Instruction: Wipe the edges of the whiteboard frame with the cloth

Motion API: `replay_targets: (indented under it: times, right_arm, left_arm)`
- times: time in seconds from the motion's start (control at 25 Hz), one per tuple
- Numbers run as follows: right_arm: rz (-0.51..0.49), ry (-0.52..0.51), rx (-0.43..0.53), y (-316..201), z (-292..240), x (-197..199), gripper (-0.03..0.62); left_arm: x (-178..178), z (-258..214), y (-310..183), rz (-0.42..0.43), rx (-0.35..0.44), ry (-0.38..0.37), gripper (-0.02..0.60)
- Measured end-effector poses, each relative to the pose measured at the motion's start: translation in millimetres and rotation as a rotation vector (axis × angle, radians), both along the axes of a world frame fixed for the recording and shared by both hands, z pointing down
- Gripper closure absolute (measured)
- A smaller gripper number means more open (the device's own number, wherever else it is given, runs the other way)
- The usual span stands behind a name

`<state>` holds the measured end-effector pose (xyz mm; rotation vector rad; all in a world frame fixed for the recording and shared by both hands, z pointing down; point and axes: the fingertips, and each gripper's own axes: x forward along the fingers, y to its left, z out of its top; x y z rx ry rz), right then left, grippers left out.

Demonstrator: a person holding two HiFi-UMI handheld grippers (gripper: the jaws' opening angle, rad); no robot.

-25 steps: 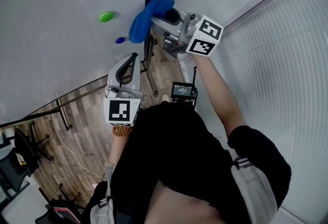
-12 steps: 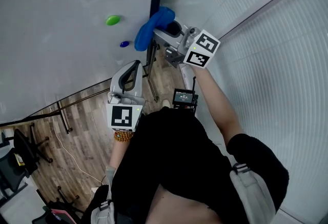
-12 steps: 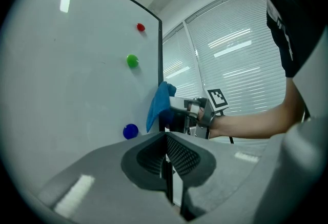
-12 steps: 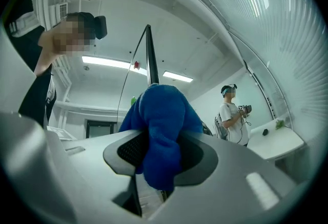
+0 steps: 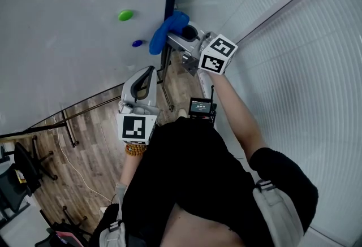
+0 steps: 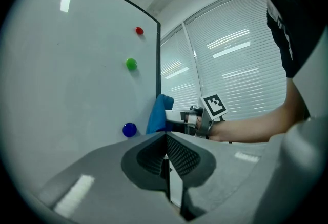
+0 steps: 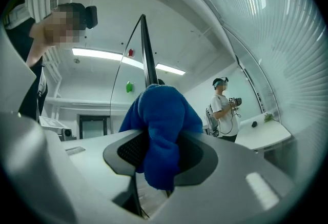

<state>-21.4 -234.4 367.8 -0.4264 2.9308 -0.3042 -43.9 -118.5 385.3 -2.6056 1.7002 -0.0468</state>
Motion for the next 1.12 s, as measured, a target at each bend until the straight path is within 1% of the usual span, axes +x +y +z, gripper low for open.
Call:
replay_targets:
  times: [0.2,0.48,0.6,0.84,1.0,1.12]
  right_arm:
    - [0.03,0.06,-0.023,-2.3,17.1,-0.7,0.421]
    - [0.087,0.175,-0.007,2.4,37.2,1.3,0.422]
    - [0.123,0.202,-0.014,1.6,40.3,1.6,0.421]
    - [0.212,0.305,0.029,3.7,54.2,4.1,0.424]
    - [0.265,0.316,0.005,3.3,63.7,3.9,0.425]
    - [0.302,0.337,0.007,1.9,73.7,4.1,0.425]
  left_arm:
    - [-2.2,5.5,2.4,0.003,-0.004,-0.004,0.58]
    - [7.4,2.0,11.5,0.032,0.004,0.001,0.581]
    - [8.8,-0.3,13.5,0.04,0.0,0.008,0.58]
    - [12.4,6.7,18.2,0.06,-0.002,0.001,0.581]
    - [11.6,6.2,20.9,0.069,-0.003,0.008,0.58]
    - [8.1,9.8,22.2,0.069,-0.01,0.021,0.581]
